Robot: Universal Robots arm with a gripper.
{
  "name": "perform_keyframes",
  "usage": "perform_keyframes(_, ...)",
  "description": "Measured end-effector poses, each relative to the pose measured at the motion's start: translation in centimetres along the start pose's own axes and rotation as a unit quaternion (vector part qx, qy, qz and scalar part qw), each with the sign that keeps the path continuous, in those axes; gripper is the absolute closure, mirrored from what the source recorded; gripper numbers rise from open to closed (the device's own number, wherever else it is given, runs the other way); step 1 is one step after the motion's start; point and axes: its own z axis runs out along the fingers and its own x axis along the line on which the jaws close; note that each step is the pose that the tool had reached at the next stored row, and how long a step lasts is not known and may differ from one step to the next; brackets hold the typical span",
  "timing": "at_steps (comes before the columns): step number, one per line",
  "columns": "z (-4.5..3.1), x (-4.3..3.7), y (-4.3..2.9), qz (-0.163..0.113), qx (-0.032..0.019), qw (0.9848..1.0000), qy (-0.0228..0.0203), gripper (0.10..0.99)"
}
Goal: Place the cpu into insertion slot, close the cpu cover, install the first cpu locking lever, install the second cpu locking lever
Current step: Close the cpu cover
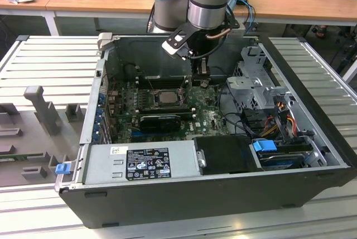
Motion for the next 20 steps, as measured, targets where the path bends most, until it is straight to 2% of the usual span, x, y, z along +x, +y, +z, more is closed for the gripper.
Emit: perform_keyframes(20, -0.01, 0.0, -0.8, 0.0, 0.0, 1.0, 0.0, 0.98)
